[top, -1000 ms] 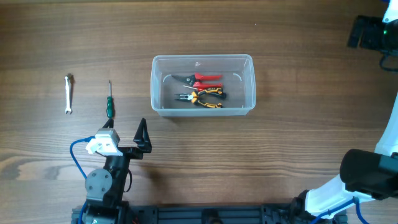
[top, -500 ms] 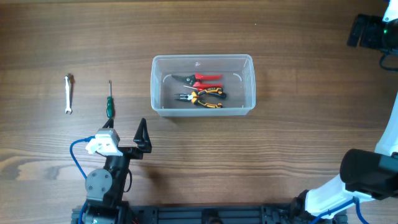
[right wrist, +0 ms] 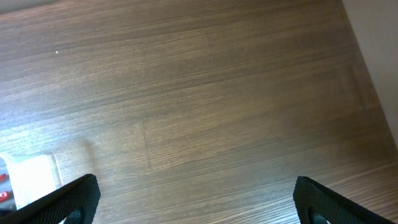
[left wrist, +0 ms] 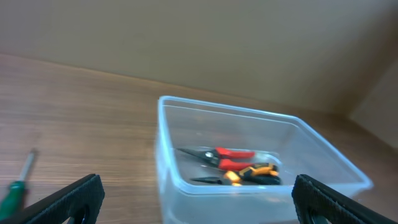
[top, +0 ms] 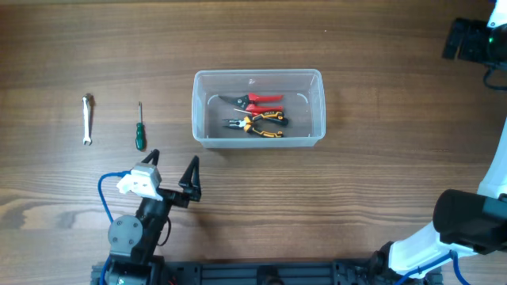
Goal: Pack container
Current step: 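Move the left gripper over the silver wrench at far left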
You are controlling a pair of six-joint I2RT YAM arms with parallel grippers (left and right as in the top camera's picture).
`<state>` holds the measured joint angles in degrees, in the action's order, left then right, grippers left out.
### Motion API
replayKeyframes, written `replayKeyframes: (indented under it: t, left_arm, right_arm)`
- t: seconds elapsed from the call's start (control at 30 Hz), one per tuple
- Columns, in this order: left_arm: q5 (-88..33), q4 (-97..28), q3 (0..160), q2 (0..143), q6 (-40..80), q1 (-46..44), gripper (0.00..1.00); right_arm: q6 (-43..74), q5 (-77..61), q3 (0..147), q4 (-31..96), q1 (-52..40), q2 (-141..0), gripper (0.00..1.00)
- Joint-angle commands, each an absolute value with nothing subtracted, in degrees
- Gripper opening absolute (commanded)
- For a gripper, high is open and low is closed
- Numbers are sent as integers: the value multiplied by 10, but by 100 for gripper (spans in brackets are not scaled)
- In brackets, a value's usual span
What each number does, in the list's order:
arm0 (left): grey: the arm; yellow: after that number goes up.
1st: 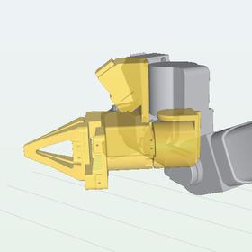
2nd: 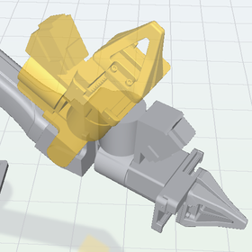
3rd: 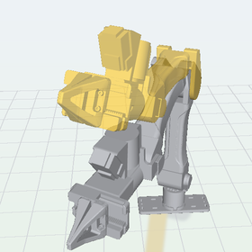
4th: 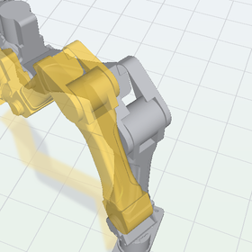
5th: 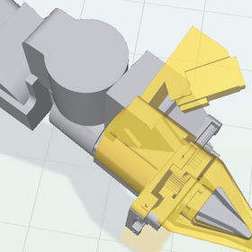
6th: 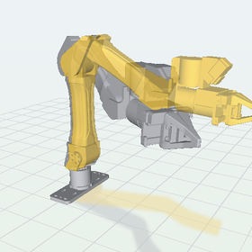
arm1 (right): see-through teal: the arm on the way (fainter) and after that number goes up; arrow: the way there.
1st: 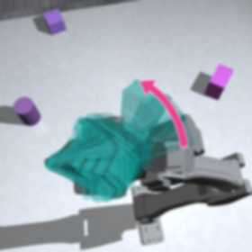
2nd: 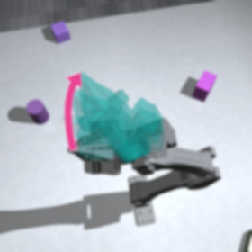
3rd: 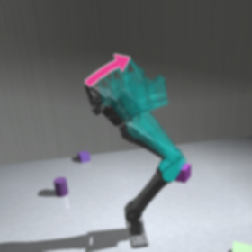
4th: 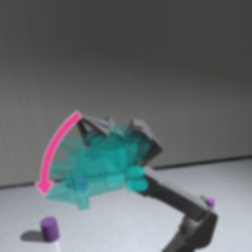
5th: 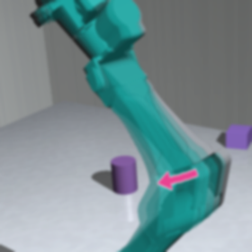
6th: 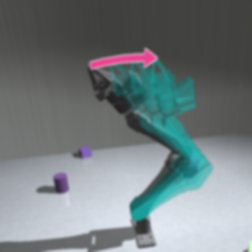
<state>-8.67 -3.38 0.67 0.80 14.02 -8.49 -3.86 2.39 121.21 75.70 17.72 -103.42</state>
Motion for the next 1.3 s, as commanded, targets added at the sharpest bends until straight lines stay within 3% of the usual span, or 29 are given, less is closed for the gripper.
replayKeyframes:
  t: [0.0,0.27,0.57,0.73,0.87,1.03,1.27]
  left_arm:
    - [-162,-23,6,13,146,-81,100]
    - [-107,-126,147,96,63,-67,100]
    - [32,-439,543,405,62,-11,100]
    - [29,-578,731,542,43,5,100]
    - [33,-594,758,585,13,5,100]
    - [123,-601,759,661,19,46,100]
    - [69,-609,808,831,7,157,100]
  right_arm:
    - [-29,15,1211,754,175,-1029,100]
    - [-28,15,1211,754,175,-1029,100]
    - [-28,15,1211,754,175,-1029,100]
    - [-29,15,1211,754,175,-1029,100]
    - [-28,15,1211,754,175,-1029,100]
    - [-29,15,1211,754,175,-1029,100]
    - [-28,15,1211,754,175,-1029,100]
